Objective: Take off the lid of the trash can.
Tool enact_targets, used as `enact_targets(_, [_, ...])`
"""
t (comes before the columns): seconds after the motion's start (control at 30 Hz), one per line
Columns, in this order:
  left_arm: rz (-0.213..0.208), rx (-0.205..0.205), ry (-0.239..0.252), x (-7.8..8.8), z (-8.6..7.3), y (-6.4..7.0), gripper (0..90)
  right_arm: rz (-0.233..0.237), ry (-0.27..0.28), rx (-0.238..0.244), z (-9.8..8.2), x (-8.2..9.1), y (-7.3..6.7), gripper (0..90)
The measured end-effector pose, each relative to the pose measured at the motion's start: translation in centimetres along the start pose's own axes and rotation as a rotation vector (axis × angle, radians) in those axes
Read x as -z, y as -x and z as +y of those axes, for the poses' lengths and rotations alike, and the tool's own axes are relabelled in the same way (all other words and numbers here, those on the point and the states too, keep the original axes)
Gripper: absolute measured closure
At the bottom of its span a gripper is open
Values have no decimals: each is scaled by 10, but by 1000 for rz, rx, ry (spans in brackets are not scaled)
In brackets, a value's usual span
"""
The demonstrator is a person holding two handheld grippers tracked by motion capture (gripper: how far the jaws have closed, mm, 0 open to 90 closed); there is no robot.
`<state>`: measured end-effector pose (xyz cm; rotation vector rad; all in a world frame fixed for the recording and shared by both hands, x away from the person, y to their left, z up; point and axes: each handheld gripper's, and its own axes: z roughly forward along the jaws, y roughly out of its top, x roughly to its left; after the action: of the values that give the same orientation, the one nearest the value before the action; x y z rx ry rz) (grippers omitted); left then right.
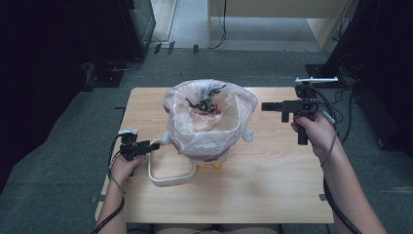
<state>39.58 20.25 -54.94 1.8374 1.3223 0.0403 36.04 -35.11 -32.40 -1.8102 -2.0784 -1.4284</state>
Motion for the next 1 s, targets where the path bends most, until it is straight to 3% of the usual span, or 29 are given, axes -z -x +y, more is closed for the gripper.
enact_targets(0.07, [-1, 0, 0, 0, 0, 0, 353, 6, 10, 18, -3, 0, 3, 269])
enact_targets(0.2, [4, -8, -2, 1, 0, 0, 353, -7, 28, 4, -9, -5, 10, 269])
enact_targets(0.43, [10, -5, 9, 0, -1, -1, 353, -5, 19, -10, -23, -18, 22, 269])
enact_targets(0.63, [23, -18, 9, 0, -1, -2, 353, -22, 9, -15, -32, -31, 33, 269])
enact_targets(0.83, [42, -59, 6, -4, -3, 0, 334, -21, 4, -16, -40, -41, 40, 269])
enact_targets(1.0, [42, -54, 5, -5, -3, 0, 329, -17, -13, -21, -50, -53, 46, 269])
